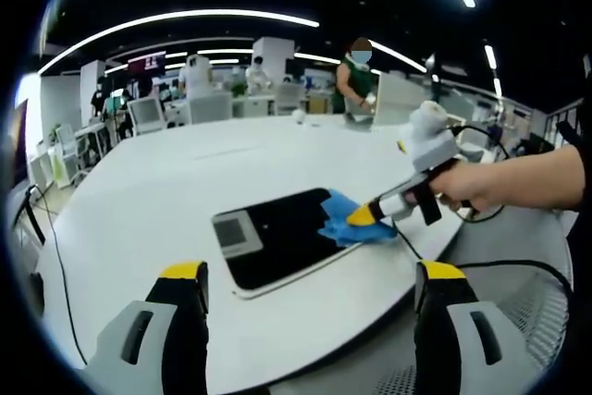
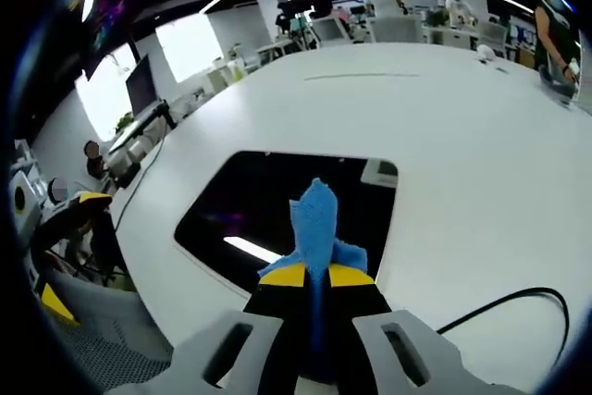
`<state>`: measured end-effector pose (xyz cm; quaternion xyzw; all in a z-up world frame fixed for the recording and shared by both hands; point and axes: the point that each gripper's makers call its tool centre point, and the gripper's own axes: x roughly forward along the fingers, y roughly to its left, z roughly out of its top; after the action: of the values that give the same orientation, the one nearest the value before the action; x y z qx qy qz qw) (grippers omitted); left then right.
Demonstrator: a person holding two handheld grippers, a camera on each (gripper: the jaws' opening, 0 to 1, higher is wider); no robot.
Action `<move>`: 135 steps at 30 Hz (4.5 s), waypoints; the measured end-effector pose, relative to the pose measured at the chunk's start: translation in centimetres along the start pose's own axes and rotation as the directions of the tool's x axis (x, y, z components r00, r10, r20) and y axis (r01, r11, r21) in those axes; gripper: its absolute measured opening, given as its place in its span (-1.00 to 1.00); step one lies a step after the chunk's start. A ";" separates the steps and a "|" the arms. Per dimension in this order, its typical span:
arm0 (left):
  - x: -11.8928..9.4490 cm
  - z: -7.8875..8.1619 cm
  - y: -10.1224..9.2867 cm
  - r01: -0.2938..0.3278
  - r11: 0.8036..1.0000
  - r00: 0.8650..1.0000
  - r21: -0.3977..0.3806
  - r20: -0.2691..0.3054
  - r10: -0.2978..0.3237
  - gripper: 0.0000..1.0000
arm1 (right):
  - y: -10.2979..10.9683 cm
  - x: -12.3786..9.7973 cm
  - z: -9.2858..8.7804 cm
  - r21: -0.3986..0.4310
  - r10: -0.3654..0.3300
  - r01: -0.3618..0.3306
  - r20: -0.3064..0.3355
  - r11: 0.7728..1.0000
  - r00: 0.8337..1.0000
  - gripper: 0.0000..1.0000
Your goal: Wipe the mirror surface with the cleaning cloth until all visible marks leave the cleaned area.
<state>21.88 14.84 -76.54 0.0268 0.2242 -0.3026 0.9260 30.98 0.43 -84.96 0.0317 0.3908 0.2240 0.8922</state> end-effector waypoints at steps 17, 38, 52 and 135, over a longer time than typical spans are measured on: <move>0.0 -0.1 0.0 0.000 1.000 1.000 0.005 -0.008 0.000 0.85 | -1.0 1.3 1.5 -0.016 -0.020 0.020 0.009 1.000 1.000 -0.98; 0.0 -0.1 0.1 -0.005 1.000 1.000 0.008 -0.005 0.006 0.84 | -1.8 2.6 3.2 -0.084 -0.037 0.037 -0.005 0.996 0.999 -0.98; 0.0 -0.2 -0.1 0.005 1.000 1.000 0.008 -0.014 -0.005 0.84 | -2.7 3.9 4.8 -0.094 -0.052 0.051 -0.003 0.994 0.999 -0.98; 0.2 -0.4 -0.3 0.025 0.999 0.999 0.022 -0.035 -0.024 0.86 | -8.8 -1.4 10.0 0.012 -0.101 0.100 0.116 0.995 0.988 -0.98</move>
<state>21.66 14.57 -76.99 0.0397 0.2369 -0.3157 0.9179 40.59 -6.89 -79.11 0.0278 0.3398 0.1754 0.9236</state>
